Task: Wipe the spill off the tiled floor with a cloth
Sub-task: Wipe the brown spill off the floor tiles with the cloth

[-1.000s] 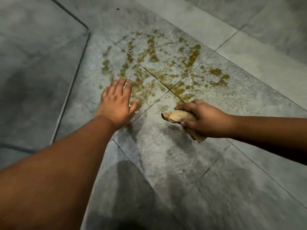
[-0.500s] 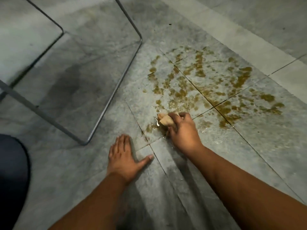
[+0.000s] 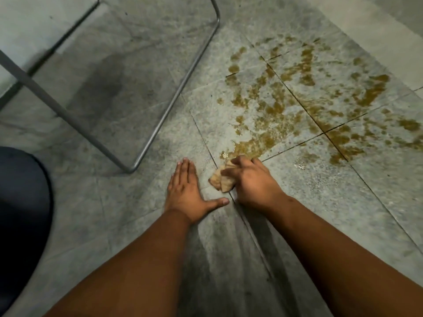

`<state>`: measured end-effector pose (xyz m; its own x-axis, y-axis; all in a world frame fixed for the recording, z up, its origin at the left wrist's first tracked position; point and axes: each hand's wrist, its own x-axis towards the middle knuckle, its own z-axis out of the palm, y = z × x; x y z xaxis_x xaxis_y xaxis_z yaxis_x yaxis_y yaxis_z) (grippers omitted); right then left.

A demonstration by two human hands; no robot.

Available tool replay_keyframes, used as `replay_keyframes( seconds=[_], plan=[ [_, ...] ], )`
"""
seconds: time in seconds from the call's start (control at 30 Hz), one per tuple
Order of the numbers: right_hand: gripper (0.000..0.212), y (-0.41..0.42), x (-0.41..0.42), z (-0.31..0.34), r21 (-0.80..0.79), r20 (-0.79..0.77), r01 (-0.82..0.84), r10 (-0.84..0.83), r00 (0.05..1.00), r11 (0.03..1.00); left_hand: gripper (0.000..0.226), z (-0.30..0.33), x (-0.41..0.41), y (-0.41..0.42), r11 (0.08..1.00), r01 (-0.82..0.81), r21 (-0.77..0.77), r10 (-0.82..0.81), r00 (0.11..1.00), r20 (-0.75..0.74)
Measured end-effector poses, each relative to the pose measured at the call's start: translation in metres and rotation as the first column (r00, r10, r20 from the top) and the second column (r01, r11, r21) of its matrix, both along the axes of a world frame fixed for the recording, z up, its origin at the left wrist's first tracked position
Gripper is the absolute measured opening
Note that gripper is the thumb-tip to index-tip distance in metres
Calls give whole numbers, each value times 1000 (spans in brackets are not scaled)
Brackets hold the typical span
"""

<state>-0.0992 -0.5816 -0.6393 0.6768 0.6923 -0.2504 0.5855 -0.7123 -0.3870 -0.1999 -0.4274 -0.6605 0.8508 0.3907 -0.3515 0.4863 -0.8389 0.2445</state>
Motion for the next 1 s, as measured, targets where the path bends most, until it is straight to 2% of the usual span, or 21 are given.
replay_keyframes(
  seconds=[0.1, 0.17, 0.23, 0.33, 0.5, 0.6, 0.73, 0.9, 1.0],
  plan=[
    [49, -13, 2, 7, -13, -21, 64, -64, 998, 998, 141, 1, 2, -1, 1000, 14, -3, -14, 999, -47],
    [45, 5, 4, 11, 54, 24, 115, -116, 993, 992, 141, 1, 5, -1, 1000, 25, -6, -26, 996, -86],
    [49, 31, 4, 10, 104, 93, 132, -142, 985, 986, 140, 3, 7, -1, 999, 34, 0, -34, 992, -119],
    [53, 50, -1, 0, 69, 89, 138, -144, 986, 988, 140, 5, 10, -2, 999, 35, -4, -35, 991, -133],
    [58, 26, -8, -12, 92, 74, 158, -165, 983, 983, 141, 1, 6, 0, 999, 46, -13, -47, 991, -124],
    [45, -3, -13, -9, 139, 17, 229, -233, 972, 964, 141, 1, 4, 0, 998, 57, -28, -60, 992, -115],
    [38, -29, -16, -1, 120, -4, 251, -252, 968, 961, 139, 0, 0, 0, 997, 68, -33, -71, 993, -93],
    [50, 3, 1, 11, 286, 35, 309, -332, 942, 907, 138, -3, 0, 0, 997, 73, -24, -75, 993, -89],
    [56, 21, 11, 2, 217, 42, 291, -306, 951, 932, 138, -3, 1, 1, 997, 66, -33, -69, 993, -100]
  ],
)
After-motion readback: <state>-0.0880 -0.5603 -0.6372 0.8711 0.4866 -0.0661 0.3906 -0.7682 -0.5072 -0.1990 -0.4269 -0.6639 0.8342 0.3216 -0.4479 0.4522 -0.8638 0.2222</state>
